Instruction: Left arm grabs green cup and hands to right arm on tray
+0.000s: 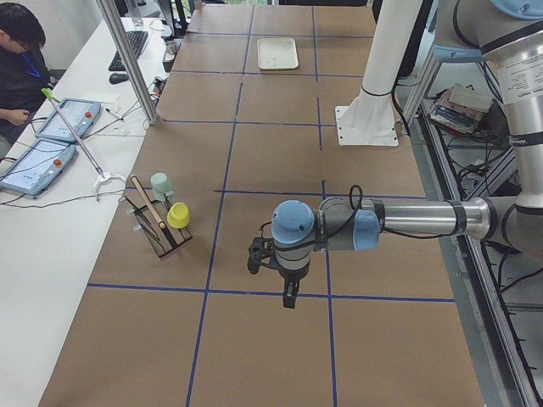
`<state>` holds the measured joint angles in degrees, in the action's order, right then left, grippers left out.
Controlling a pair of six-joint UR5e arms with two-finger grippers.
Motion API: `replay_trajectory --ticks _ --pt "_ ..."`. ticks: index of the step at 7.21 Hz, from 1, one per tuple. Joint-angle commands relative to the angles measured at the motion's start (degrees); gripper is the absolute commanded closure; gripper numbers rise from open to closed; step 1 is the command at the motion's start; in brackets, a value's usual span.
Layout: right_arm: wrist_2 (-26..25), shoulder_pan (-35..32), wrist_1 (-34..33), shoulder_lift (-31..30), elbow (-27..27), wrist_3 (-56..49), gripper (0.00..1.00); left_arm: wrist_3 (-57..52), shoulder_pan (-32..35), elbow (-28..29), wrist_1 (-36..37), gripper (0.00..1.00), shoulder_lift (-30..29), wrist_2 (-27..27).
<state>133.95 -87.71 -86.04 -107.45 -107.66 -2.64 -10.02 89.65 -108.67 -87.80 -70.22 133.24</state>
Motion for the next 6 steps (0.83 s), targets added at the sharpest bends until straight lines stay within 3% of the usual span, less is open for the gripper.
replay_trajectory --ticks 1,4,6 --pt "0.0 0.09 0.0 0.14 0.0 0.0 0.0 0.0 0.0 0.13 0.0 0.0 -0.09 0.09" --pt "0.0 0.09 0.09 0.48 -0.18 0.0 0.0 0.44 -0.09 0.74 -0.7 0.0 -1.58 -0.09" --pt "-0.09 0.09 0.09 0.93 -0.09 0.0 0.0 0.44 -0.09 2.05 -4.46 0.0 -9.8 -0.26"
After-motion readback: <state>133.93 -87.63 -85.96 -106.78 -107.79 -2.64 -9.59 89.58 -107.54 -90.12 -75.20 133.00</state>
